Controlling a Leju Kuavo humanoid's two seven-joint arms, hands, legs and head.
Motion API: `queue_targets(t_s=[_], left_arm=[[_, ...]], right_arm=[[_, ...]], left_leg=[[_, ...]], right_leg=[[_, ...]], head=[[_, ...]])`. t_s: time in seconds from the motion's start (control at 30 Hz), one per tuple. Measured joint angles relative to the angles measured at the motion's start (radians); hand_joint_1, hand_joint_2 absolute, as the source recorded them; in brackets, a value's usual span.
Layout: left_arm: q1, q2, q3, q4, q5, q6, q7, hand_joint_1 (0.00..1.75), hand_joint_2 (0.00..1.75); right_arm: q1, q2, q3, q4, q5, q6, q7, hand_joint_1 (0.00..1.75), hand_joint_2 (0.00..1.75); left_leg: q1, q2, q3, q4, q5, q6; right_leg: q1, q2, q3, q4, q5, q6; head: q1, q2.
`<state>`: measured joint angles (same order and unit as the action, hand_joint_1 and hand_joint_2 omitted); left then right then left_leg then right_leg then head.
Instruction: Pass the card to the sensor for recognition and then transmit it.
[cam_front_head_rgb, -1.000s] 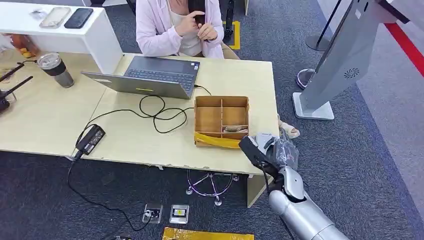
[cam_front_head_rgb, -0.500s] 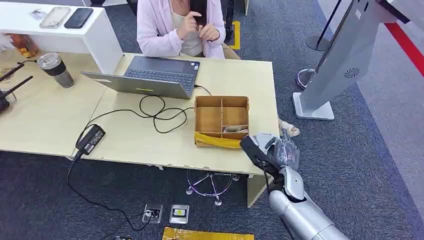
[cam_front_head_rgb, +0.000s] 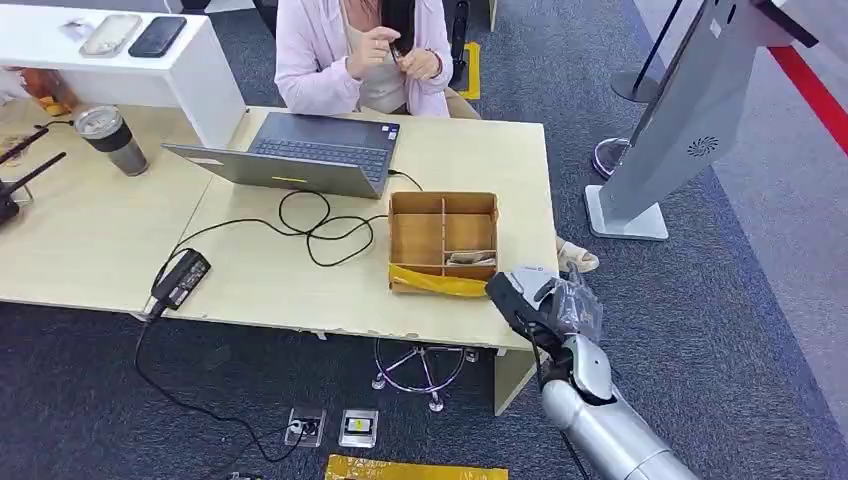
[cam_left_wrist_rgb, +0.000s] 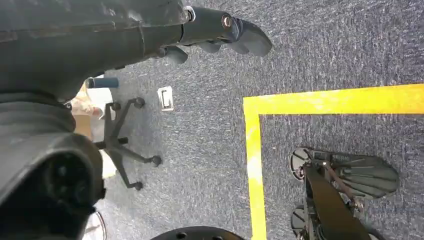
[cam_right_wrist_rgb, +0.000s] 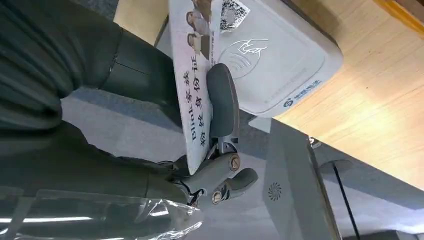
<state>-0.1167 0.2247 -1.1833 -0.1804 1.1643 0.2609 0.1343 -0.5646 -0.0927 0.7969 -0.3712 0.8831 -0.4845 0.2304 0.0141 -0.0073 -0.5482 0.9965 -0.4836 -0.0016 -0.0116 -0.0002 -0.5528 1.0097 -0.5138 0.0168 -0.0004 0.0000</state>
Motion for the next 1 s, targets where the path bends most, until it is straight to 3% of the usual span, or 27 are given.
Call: queue_targets(t_s=[0.43, 0.67, 1.0], left_arm=[[0.0, 0.004, 0.0, 0.0, -0.008, -0.003, -0.023, 0.0, 0.0], [0.0, 0.005, -0.013, 0.0, -0.02, -0.019, -0.021, 0.0, 0.0], [-0.002, 0.007, -0.03, 0.0, -0.03, -0.031, -0.023, 0.0, 0.0]], right_arm=[[-0.004, 0.0, 0.0, 0.006, 0.036, -0.036, 0.002, 1.75, 1.75], [-0.068, 0.005, 0.0, -0.018, 0.067, -0.05, -0.025, 1.75, 1.75], [-0.21, 0.079, -0.019, -0.092, -0.131, 0.061, -0.145, 1.75, 1.75]], left_leg=[[0.0, 0.0, -0.001, 0.0, 0.0, 0.0], [0.0, 0.0, -0.001, 0.0, 0.0, 0.0], [0.0, 0.0, 0.0, 0.0, 0.001, -0.001]], right_leg=[[0.0, 0.0, 0.0, 0.0, 0.0, 0.0], [0.0, 0.0, 0.0, 0.001, 0.0, 0.0], [0.0, 0.001, 0.0, 0.002, 0.001, -0.001]], head=[[0.0, 0.0], [0.0, 0.0], [0.0, 0.0]])
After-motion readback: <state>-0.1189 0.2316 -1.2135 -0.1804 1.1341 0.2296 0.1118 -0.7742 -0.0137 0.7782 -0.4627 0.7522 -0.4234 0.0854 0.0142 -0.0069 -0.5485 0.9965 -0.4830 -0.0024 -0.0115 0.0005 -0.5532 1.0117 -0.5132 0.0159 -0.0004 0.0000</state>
